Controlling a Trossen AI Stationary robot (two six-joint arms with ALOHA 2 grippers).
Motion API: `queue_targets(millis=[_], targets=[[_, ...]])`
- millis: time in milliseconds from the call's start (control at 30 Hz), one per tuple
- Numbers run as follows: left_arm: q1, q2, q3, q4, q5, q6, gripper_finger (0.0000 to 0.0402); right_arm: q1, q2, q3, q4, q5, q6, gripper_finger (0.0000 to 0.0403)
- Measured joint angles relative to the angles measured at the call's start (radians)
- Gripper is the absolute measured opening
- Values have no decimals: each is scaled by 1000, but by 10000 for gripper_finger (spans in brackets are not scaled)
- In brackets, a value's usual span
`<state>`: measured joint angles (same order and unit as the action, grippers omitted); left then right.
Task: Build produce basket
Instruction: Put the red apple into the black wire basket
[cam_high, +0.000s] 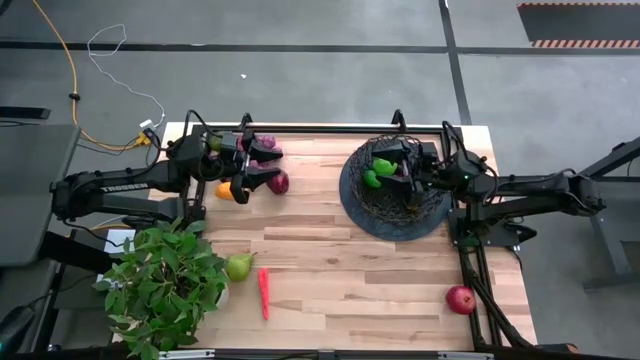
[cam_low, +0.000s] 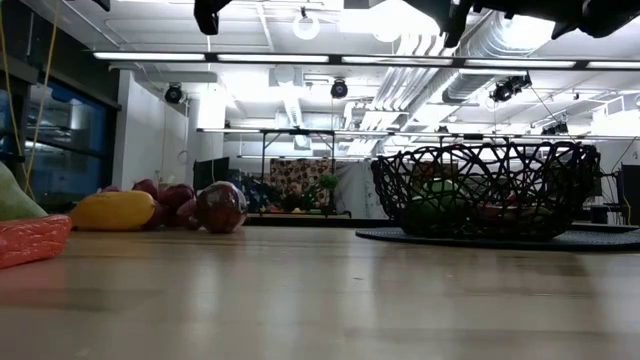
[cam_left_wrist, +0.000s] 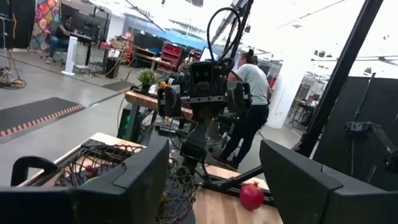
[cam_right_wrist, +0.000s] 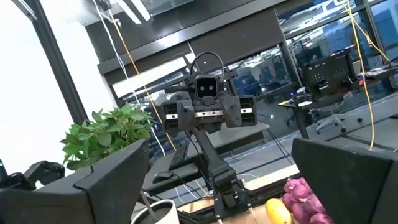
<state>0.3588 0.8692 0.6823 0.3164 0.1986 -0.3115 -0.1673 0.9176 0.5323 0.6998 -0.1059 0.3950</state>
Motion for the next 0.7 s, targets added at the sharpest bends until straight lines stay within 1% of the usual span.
queue_targets(millis=[367,500,533,633,700], targets=[[0,0,0,-6,0,-2,241,0,0,0,-20,2,24,378],[0,0,0,-6,-5,-16,241,0,0,0,-28,37,28,378],[0,0,0,-6,-19,-33,241,0,0,0,-31,49,33,378],[-1,0,0,-31,-115,-113,241,0,0,0,-31,51,35,378],[-1,5,18,-126,-193,-164,241,0,0,0,-31,50,42,378]])
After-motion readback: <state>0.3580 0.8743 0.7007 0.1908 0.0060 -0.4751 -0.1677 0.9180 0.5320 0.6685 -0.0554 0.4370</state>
